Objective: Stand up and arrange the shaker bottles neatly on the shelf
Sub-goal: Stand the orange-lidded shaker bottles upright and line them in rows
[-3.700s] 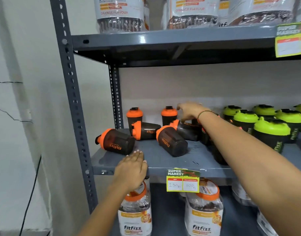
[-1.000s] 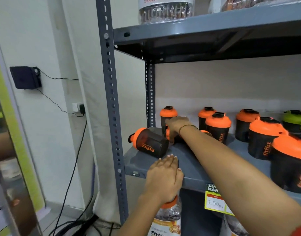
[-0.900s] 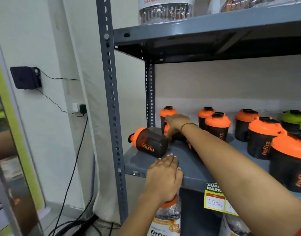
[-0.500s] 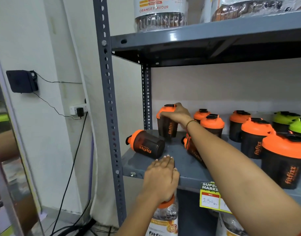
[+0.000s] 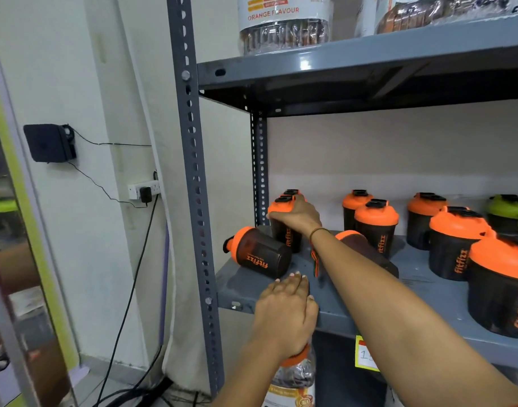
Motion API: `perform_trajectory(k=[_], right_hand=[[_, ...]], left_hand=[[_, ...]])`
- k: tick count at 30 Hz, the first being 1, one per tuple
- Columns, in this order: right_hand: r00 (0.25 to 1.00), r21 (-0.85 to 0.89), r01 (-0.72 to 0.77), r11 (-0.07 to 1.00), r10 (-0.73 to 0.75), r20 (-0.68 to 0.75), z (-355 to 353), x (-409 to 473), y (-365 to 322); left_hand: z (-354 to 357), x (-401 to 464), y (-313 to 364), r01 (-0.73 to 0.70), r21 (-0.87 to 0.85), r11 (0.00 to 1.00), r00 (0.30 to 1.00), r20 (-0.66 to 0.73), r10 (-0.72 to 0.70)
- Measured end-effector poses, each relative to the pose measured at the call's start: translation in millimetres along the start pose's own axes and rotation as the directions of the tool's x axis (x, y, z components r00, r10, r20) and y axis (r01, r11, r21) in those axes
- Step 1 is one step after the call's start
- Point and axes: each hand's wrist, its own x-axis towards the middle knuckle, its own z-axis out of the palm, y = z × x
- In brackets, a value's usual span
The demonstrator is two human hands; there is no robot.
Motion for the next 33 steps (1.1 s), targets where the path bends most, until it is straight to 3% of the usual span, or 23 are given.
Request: perform_trajectory(k=[5,14,18,24,28,33], right_hand=[[1.000,0.044,-0.024,0.999,0.025,-0.011,0.6,-3.9,2.5],[1.000,-0.033,-0.016,0.999,0.017,0.003,-24.2,-15.0,-6.7],[0.996,-0.042,0.058,0.997,-0.061,-0.065,-54.3,-28.6,-12.8],[0.964,-0.269,0.139,0.953,-0.192,-0.183,-113.9,-64.4,-1.6],[0.996,-0.578,0.023,0.816,-0.070,-0.059,-132.6,-96.9,23.5],[0.984,-0.683,-0.067,0.727,0.160,0.074,-135.2,-121.9,40.8]], left_hand=[[-0.2,0.7,0.8,-0.001,-0.008,1.000,1.000,0.016,0.002],[-3.6,0.2,1.5,-0.004,-0.015,1.000,0.999,0.044,0.004],[-4.6,-0.2,3.0,-0.011,-0.014,1.000,0.998,0.061,0.012],[-8.3,-0.2,2.9,-0.018,0.010,1.000,0.997,0.078,0.017],[-10.2,1.5,3.0,-0.004,0.013,1.000,0.994,0.109,0.002],[-12.1,1.6,3.8,-0.003,0.006,1.000,0.990,0.144,0.002]])
